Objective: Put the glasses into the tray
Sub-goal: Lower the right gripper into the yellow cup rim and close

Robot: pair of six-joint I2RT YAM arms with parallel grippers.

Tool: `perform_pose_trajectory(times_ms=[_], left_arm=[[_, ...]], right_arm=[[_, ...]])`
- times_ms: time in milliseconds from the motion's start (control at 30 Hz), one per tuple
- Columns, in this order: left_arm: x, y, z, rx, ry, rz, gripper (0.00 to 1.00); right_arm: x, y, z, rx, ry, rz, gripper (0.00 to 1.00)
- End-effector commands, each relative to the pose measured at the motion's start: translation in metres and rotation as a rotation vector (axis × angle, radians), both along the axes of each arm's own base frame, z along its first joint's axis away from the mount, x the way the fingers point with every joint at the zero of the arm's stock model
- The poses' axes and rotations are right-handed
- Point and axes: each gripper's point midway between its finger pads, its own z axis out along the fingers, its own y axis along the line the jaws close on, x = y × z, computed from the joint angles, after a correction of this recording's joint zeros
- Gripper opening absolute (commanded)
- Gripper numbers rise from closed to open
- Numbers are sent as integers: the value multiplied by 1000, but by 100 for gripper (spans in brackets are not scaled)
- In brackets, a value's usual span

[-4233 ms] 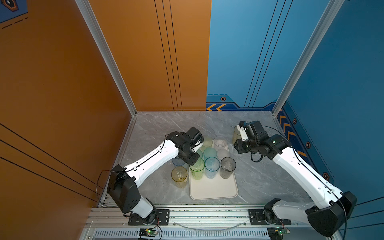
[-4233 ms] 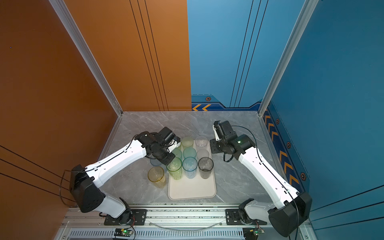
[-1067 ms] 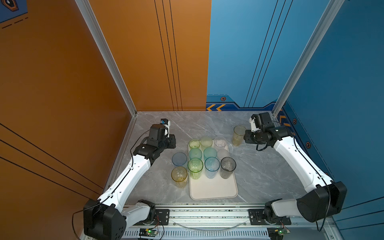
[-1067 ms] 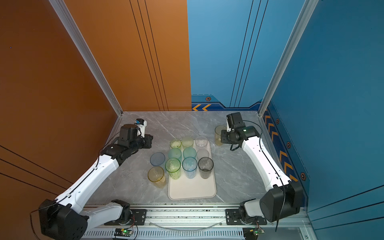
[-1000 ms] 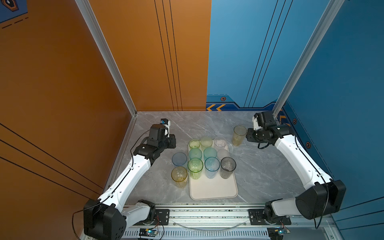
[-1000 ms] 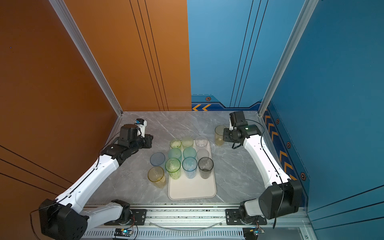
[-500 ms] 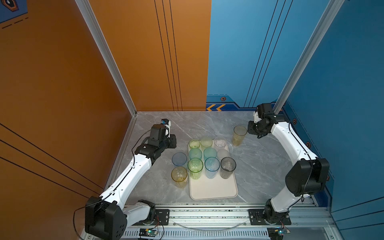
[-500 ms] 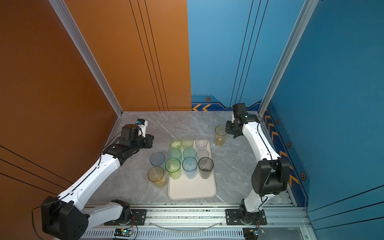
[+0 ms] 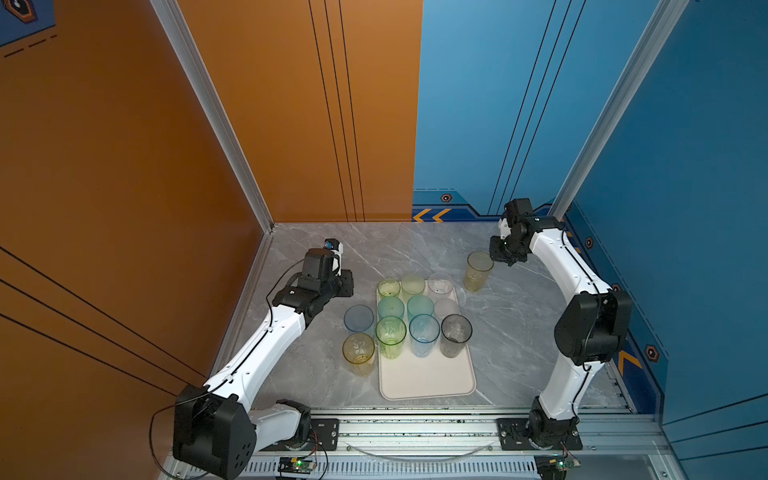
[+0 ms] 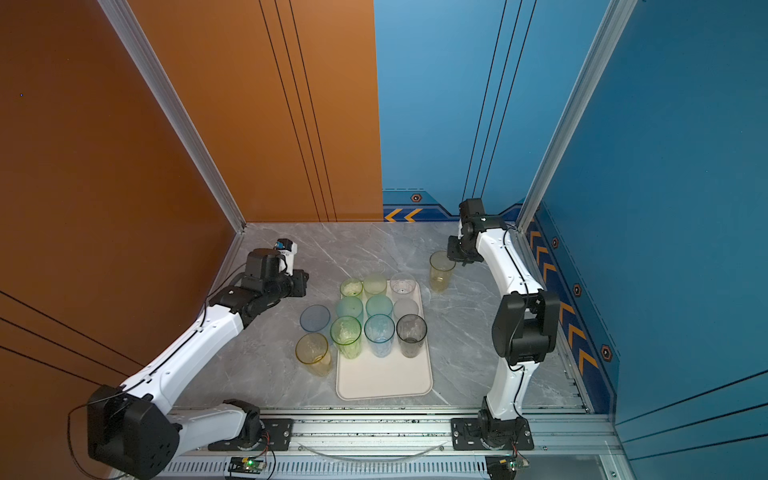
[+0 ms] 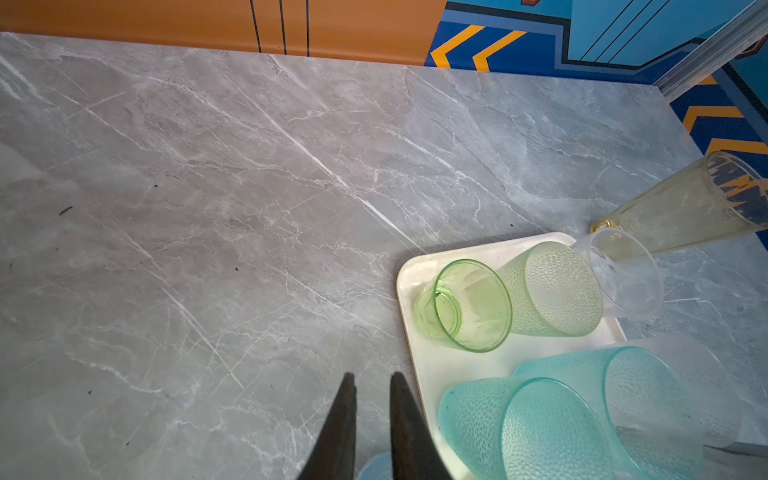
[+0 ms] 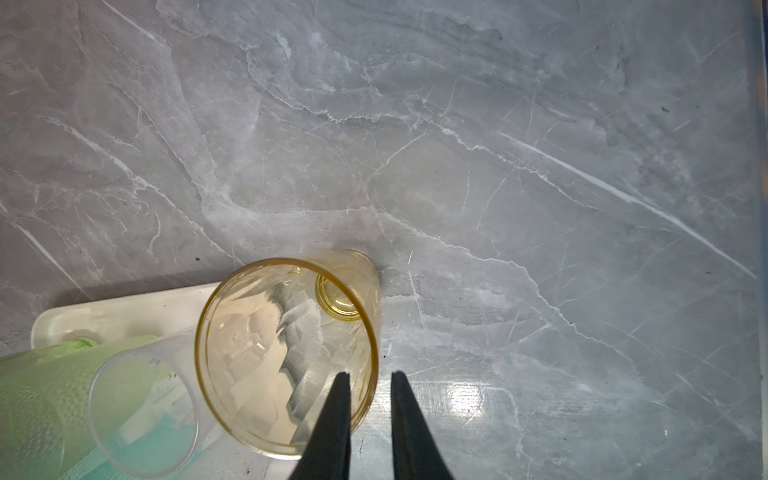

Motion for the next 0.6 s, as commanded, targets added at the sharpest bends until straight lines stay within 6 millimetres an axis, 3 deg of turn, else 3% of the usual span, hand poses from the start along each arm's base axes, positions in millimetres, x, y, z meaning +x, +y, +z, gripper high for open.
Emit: perform_pose_trajectory(times_ms=[0,567], left_arm=[[5,-1,11,1,-16,-13,18],[7,-2,5,3,-2,-16,18]], right_arm=[[-6,-10,-3,-43,40,-1,17],[-4,-5,-22,-24,86,18,17]])
